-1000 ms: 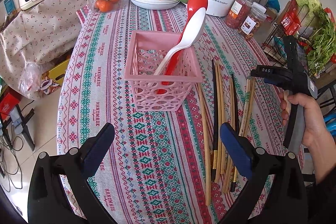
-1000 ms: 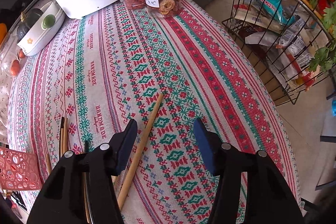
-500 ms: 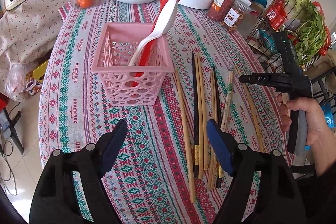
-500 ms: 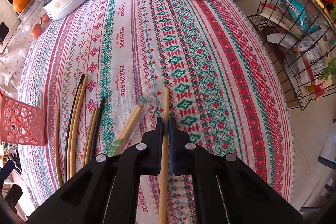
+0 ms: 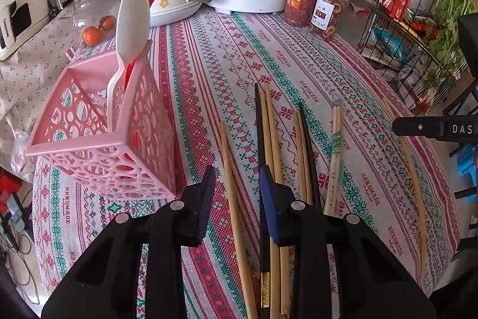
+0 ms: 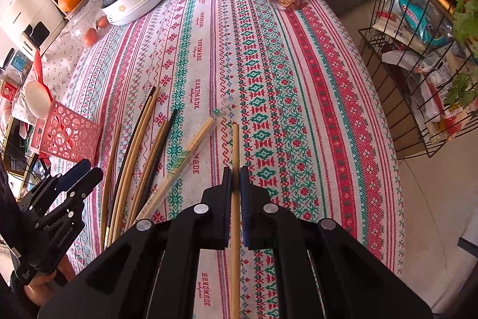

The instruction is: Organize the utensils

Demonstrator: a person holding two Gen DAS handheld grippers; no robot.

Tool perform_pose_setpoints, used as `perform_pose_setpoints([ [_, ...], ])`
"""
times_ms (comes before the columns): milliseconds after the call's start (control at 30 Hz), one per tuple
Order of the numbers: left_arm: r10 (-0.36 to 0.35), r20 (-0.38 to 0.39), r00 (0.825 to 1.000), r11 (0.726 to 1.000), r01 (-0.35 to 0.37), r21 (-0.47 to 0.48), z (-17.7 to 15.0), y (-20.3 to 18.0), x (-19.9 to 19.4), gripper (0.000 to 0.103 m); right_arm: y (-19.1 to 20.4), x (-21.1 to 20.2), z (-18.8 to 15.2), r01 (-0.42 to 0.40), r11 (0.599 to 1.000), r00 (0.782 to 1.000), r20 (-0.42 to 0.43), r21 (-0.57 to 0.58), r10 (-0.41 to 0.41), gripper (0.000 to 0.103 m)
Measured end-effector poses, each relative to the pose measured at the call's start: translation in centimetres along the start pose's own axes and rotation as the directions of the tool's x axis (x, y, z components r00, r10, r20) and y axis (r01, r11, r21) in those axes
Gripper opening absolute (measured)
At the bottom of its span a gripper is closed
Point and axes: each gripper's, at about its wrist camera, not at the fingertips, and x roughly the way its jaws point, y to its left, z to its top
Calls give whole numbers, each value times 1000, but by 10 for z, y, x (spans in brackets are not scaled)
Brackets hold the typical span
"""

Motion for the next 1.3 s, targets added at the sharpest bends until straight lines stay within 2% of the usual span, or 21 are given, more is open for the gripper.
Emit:
perform_pose_setpoints([
  [100,48,-13,999,999,-48,22,-3,-2,10,29,-2,-2,-4,-15,1000,1000,-7,-16,15,6],
  [433,76,-61,995,997,-74,33,-1,-6,27,27,1,-10,-9,-35,998,999,-2,-44,35,6],
  [633,53,-102,993,998,-50,24,-2,-6,24,7,8,-25,-17,-49,998,998,26,-51,50,6],
  [733,13,-102,995,1000,-12,11,-6,-6,15,5,13,-39,-23,-62,996,996,54,-60,66,6],
  [1033,-92,20,996,996,92,4,-9,-11,-50,5,37,-91,-41,-115,987,975,180,-108,133,6],
  [1300,-137,171,976,990,140,-7,-6,4,-117,5,62,-121,-45,-104,981,948,281,-165,148,6],
])
